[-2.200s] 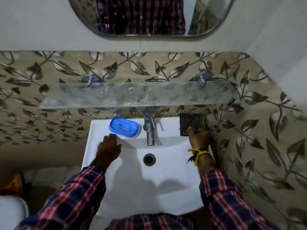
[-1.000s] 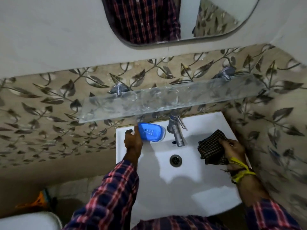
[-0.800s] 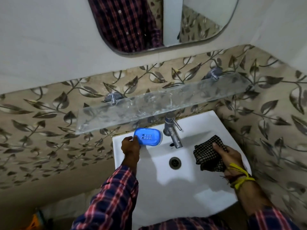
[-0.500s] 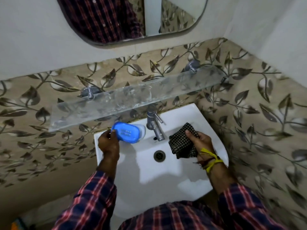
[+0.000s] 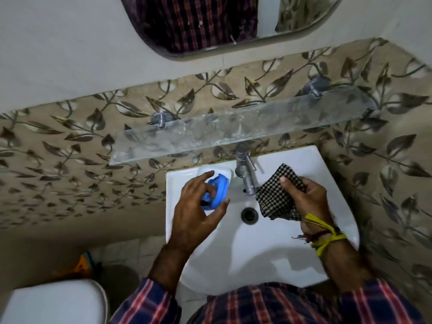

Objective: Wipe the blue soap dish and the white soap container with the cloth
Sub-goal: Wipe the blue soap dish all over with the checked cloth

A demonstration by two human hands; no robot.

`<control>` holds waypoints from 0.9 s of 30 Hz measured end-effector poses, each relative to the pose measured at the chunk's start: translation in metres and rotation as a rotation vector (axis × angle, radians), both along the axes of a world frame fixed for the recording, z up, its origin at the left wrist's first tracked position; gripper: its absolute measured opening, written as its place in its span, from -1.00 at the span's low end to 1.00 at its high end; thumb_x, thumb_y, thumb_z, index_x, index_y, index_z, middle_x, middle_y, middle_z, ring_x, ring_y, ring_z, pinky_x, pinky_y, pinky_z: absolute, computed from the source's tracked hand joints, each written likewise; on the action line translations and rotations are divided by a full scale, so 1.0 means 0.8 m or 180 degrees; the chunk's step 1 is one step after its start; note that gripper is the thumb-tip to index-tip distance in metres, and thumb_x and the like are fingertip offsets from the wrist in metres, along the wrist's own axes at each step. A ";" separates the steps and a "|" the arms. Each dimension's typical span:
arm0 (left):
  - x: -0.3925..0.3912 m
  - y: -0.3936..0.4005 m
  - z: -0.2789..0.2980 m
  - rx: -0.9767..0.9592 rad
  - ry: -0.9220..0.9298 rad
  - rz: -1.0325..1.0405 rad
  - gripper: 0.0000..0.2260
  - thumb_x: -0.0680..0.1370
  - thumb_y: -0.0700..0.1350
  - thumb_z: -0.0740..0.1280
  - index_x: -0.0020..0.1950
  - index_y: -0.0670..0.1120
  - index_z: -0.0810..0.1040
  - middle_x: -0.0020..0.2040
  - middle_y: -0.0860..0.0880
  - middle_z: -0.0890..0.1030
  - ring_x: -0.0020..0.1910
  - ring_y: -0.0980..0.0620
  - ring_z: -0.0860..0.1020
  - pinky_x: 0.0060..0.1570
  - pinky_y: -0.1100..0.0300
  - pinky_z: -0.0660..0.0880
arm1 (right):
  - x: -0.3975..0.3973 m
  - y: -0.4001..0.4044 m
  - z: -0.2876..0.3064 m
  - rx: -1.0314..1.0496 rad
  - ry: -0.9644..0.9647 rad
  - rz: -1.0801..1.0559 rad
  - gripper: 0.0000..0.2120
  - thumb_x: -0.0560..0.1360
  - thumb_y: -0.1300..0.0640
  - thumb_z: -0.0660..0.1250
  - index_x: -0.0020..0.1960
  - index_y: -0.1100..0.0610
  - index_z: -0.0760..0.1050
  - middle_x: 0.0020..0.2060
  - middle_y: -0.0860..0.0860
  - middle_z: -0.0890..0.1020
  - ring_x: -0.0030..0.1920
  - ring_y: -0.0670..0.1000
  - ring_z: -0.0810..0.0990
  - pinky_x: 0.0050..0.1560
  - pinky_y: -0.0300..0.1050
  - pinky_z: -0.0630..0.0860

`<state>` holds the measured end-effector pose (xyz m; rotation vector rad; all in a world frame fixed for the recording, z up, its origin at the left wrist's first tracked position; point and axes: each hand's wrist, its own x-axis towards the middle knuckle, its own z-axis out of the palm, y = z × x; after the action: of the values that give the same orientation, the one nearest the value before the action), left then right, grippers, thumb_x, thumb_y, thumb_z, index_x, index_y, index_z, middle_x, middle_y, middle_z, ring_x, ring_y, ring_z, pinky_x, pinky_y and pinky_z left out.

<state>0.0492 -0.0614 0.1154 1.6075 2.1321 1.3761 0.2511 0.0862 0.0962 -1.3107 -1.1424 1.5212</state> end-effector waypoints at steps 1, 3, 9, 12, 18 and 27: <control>0.006 0.004 0.002 -0.0045 0.0113 -0.0048 -0.80 0.45 0.04 0.46 -0.11 0.00 0.49 0.39 0.11 0.52 0.38 0.09 0.44 -0.04 0.11 0.60 | -0.002 -0.001 0.004 0.0075 -0.0008 0.0064 -0.91 0.45 0.17 0.48 -0.17 0.18 0.63 -0.32 0.01 0.70 -0.25 0.07 0.66 -0.31 0.01 0.68; 0.015 0.013 0.003 -0.0105 -0.0016 -0.0093 -0.81 0.44 0.03 0.44 -0.15 0.01 0.45 0.43 0.11 0.50 0.41 0.10 0.41 -0.08 0.16 0.58 | -0.006 -0.003 0.012 0.0163 0.0053 0.0230 -0.88 0.45 0.18 0.48 -0.13 0.25 0.62 -0.33 0.03 0.70 -0.28 0.05 0.66 -0.32 0.06 0.66; 0.030 0.043 -0.001 0.0089 -0.2793 0.0132 -0.79 0.50 -0.11 0.37 -0.10 -0.26 0.48 0.18 -0.13 0.67 0.12 -0.09 0.60 0.01 0.08 0.48 | -0.005 0.008 0.032 0.0220 0.0284 0.0560 -0.83 0.43 0.21 0.50 -0.11 0.30 0.57 -0.29 0.11 0.68 -0.31 0.01 0.64 -0.30 -0.08 0.61; 0.033 0.052 -0.001 0.0016 -0.4538 0.0661 -0.56 0.55 0.11 0.31 0.14 -0.27 0.59 0.09 -0.21 0.68 0.07 -0.17 0.58 0.12 -0.02 0.49 | 0.006 0.020 0.037 -0.0002 0.0498 0.0509 -0.85 0.43 0.21 0.49 -0.13 0.26 0.57 -0.33 0.09 0.68 -0.39 -0.01 0.63 -0.49 -0.13 0.57; 0.043 0.060 -0.021 -0.0167 -0.5956 0.0660 -0.31 0.50 0.43 0.23 0.09 -0.21 0.62 0.02 -0.23 0.63 -0.01 -0.25 0.59 0.34 -0.16 0.38 | 0.025 0.042 0.031 -0.1179 0.1072 0.0481 -0.91 0.45 0.15 0.46 -0.09 0.14 0.60 -0.18 0.13 0.66 -0.25 0.11 0.64 -0.24 0.13 0.61; 0.065 0.056 -0.037 -0.0485 -0.5797 0.0333 -0.45 0.50 0.24 0.32 0.14 -0.23 0.68 0.12 -0.27 0.59 0.04 -0.22 0.61 0.34 -0.11 0.39 | 0.036 0.047 0.016 -0.1923 0.1331 0.0761 -0.57 0.48 0.10 0.40 0.26 0.30 0.51 0.12 0.23 0.62 -0.01 0.16 0.64 0.07 0.08 0.61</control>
<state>0.1011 -0.0164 0.0859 -0.1650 0.9949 1.5118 0.2798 0.1236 0.1091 -1.1590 -0.6001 2.3066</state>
